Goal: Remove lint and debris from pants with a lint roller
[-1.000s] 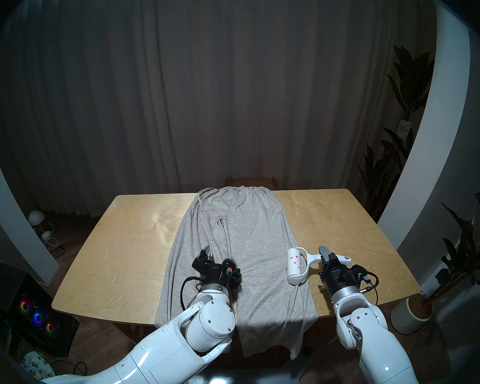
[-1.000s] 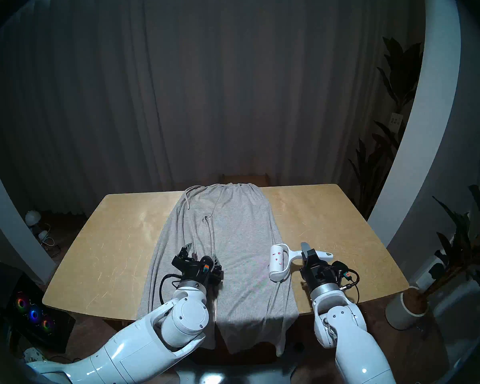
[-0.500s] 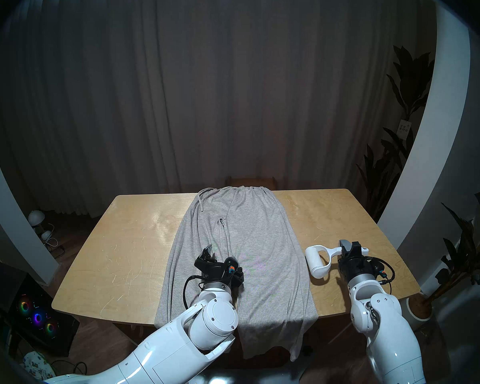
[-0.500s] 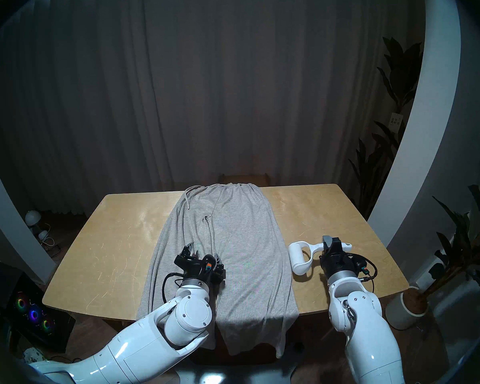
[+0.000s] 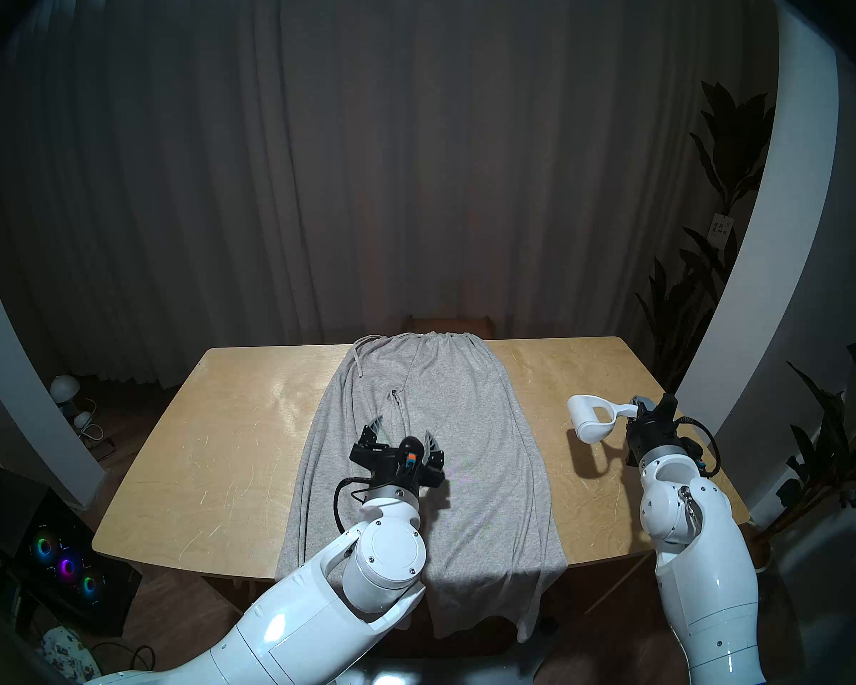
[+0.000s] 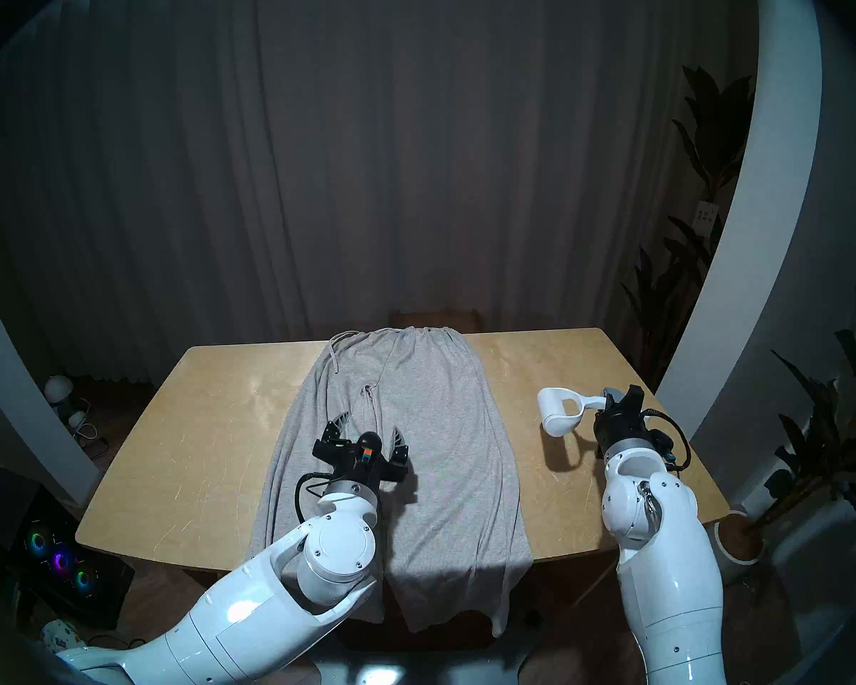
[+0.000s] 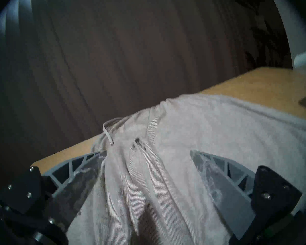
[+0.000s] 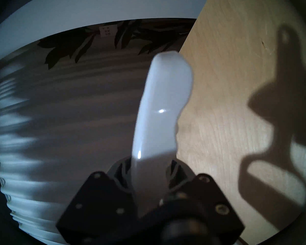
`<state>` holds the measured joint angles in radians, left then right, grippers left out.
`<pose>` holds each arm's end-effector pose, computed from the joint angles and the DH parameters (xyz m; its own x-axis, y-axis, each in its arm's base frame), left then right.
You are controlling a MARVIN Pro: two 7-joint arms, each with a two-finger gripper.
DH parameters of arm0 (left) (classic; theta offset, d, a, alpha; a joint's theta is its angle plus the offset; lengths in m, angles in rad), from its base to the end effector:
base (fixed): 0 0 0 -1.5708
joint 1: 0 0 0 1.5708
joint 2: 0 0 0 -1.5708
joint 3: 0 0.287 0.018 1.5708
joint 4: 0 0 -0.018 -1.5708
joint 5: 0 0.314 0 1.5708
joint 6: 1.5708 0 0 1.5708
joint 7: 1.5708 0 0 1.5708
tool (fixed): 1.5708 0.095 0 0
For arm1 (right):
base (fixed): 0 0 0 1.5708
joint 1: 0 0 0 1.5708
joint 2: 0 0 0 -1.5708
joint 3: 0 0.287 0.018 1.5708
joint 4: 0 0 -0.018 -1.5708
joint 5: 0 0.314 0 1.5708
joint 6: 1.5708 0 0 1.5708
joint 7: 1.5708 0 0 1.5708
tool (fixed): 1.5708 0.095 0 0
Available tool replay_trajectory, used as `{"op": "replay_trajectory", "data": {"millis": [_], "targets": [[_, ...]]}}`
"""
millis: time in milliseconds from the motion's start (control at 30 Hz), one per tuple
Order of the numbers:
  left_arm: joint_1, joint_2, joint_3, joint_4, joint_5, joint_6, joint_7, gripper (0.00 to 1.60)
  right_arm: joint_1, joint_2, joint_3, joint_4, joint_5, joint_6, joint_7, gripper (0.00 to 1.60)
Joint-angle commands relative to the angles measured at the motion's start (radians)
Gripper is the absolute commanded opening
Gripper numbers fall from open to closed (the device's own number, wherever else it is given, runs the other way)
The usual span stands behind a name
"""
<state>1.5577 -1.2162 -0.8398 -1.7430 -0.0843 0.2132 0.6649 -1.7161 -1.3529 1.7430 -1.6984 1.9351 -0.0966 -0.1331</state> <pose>0.3445 -0.1245 -0.3176 0.0735 -0.3143 0.9465 -0.0764 -0.9480 -0.3089 0.3797 -0.1331 -0.3030 -0.2300 -0.9648 -0.1273 -0.0944 0.1523 -0.9838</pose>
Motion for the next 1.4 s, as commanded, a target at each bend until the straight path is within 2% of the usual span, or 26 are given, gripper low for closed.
{"op": "replay_trajectory", "data": {"millis": [0,67,100,133,167,200,233,300,333,500,633,667,733,767,800,900,1133,1367], "targets": [[-0.017,0.003,-0.053,-0.115,0.007,-0.117,0.037,1.60,0.112,0.010,-0.021,0.036,0.015,0.007,-0.021,0.00],[-0.006,0.008,-0.073,-0.133,-0.013,-0.152,0.035,1.60,0.135,0.017,-0.035,0.069,0.017,0.015,-0.035,0.00],[0.012,0.010,-0.096,-0.151,-0.058,-0.198,0.018,1.60,0.168,0.022,-0.047,0.113,0.021,0.021,-0.055,0.00],[0.012,0.010,-0.096,-0.151,-0.058,-0.198,0.018,1.60,0.168,0.022,-0.047,0.113,0.021,0.021,-0.055,0.00],[0.021,0.009,-0.109,-0.165,-0.091,-0.186,0.004,1.60,0.150,0.029,-0.050,0.105,0.028,0.020,-0.053,0.00],[0.035,0.020,-0.127,-0.177,-0.136,-0.227,-0.019,1.60,0.179,0.030,-0.055,0.136,0.034,0.026,-0.066,0.00],[0.035,0.020,-0.127,-0.177,-0.136,-0.227,-0.019,1.60,0.179,0.030,-0.055,0.136,0.034,0.026,-0.066,0.00],[0.050,0.034,-0.148,-0.185,-0.182,-0.272,-0.038,1.60,0.209,0.038,-0.061,0.169,0.039,0.037,-0.080,0.00],[0.055,0.041,-0.158,-0.190,-0.201,-0.269,-0.048,1.60,0.200,0.047,-0.063,0.167,0.040,0.041,-0.075,0.00],[0.076,0.079,-0.201,-0.185,-0.282,-0.323,-0.096,1.60,0.259,0.079,-0.075,0.229,0.048,0.078,-0.090,0.00],[0.091,0.092,-0.222,-0.176,-0.333,-0.343,-0.123,1.60,0.305,0.090,-0.084,0.268,0.061,0.099,-0.097,0.00],[0.094,0.097,-0.226,-0.173,-0.341,-0.346,-0.130,1.60,0.288,0.097,-0.084,0.258,0.067,0.105,-0.091,0.00],[0.102,0.096,-0.238,-0.169,-0.372,-0.359,-0.140,1.60,0.321,0.098,-0.087,0.291,0.075,0.113,-0.092,0.00],[0.106,0.095,-0.246,-0.169,-0.391,-0.363,-0.143,1.60,0.376,0.095,-0.093,0.338,0.075,0.119,-0.099,0.00],[0.108,0.095,-0.253,-0.170,-0.406,-0.368,-0.147,1.60,0.338,0.105,-0.092,0.308,0.082,0.126,-0.089,0.00],[0.115,0.093,-0.271,-0.170,-0.453,-0.372,-0.157,1.60,0.359,0.112,-0.100,0.335,0.090,0.142,-0.088,0.00],[0.125,0.123,-0.293,-0.183,-0.550,-0.368,-0.222,1.60,0.438,0.105,-0.118,0.457,0.112,0.158,-0.089,0.00],[0.130,0.157,-0.307,-0.191,-0.606,-0.352,-0.274,1.60,0.498,0.103,-0.150,0.577,0.117,0.188,-0.084,0.00]]}}
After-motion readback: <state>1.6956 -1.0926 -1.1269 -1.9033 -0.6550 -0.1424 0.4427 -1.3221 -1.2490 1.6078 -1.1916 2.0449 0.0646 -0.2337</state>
